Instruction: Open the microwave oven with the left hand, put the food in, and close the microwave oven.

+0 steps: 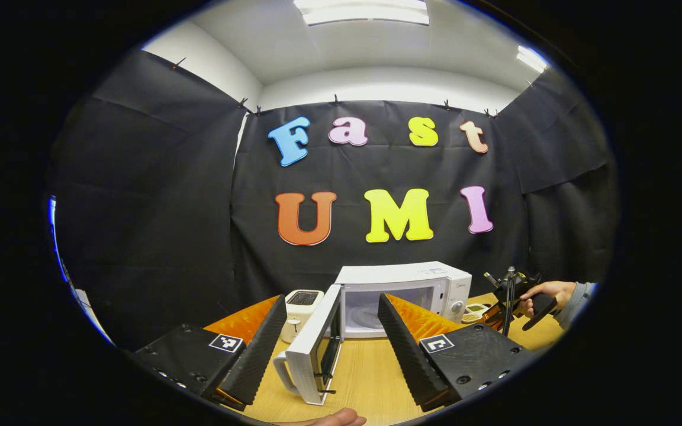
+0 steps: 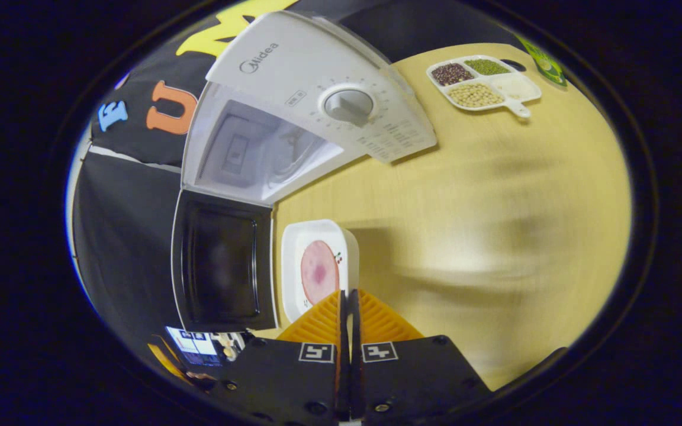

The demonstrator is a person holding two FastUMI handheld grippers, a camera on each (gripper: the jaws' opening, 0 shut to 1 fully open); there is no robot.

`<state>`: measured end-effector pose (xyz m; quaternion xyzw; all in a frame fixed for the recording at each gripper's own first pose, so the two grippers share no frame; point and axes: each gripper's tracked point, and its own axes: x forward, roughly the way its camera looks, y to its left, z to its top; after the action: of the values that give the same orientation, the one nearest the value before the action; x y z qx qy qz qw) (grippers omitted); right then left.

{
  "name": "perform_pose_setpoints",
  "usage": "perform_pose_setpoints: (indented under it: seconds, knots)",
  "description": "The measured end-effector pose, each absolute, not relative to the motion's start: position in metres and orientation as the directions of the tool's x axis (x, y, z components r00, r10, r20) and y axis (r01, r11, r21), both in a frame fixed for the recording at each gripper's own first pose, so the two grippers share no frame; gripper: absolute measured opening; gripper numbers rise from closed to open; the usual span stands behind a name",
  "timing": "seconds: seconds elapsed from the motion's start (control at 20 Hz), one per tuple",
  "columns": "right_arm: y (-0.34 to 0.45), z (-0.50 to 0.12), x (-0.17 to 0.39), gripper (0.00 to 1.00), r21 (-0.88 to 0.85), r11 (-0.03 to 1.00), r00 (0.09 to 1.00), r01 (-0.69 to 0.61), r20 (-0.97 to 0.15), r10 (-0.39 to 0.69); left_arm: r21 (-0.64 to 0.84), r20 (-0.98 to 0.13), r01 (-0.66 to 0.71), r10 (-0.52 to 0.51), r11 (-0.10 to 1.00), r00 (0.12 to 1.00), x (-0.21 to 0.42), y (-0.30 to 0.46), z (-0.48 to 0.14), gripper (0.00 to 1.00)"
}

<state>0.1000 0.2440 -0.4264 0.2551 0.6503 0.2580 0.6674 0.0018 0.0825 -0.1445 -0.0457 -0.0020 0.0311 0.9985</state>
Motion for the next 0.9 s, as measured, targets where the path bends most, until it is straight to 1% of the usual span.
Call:
perform_pose_setpoints:
  seconds: [0.05,0.1,0.3,0.4,0.45,0.5,0.6,0.7,0.8,0.9]
  knots:
    - [0.257,-0.427,0.102,0.00,0.688,0.726,0.043,0.011,-0.725,0.687,-0.099,0.001,-0.071,0.071,0.993,0.997,0.001,0.089,-0.145,0.92]
    - [0.268,-0.428,0.105,0.04,0.698,0.715,0.069,0.032,-0.716,0.695,-0.115,-0.004,-0.081,0.081,0.990,0.997,0.001,0.096,-0.146,0.93]
    - [0.308,-0.435,0.119,0.04,0.719,0.681,0.181,0.139,-0.694,0.697,-0.162,-0.011,-0.103,0.103,0.981,0.995,0.000,0.112,-0.153,0.93]
    - [0.328,-0.437,0.128,0.04,0.734,0.651,0.249,0.196,-0.679,0.690,-0.148,-0.032,-0.102,0.098,0.984,0.995,0.000,0.119,-0.161,0.93]
    - [0.337,-0.438,0.131,0.00,0.737,0.635,0.274,0.232,-0.676,0.684,-0.128,-0.044,-0.101,0.096,0.987,0.994,0.000,0.123,-0.167,0.93]
    - [0.347,-0.438,0.133,0.04,0.744,0.609,0.299,0.274,-0.668,0.682,-0.110,-0.051,-0.111,0.106,0.988,0.993,-0.001,0.130,-0.170,0.93]
    - [0.367,-0.438,0.144,0.04,0.767,0.546,0.374,0.338,-0.642,0.670,-0.099,-0.073,-0.121,0.114,0.988,0.991,-0.002,0.140,-0.180,0.93]
    - [0.383,-0.439,0.160,0.04,0.781,0.513,0.461,0.358,-0.625,0.630,-0.104,-0.080,-0.123,0.115,0.987,0.990,-0.003,0.144,-0.184,0.93]
    - [0.400,-0.436,0.176,0.04,0.797,0.492,0.525,0.350,-0.602,0.602,-0.104,-0.070,-0.133,0.126,0.986,0.990,-0.003,0.152,-0.184,0.93]
    - [0.417,-0.434,0.193,0.04,0.819,0.448,0.579,0.358,-0.571,0.582,-0.099,-0.074,-0.137,0.130,0.986,0.989,-0.001,0.155,-0.188,0.93]
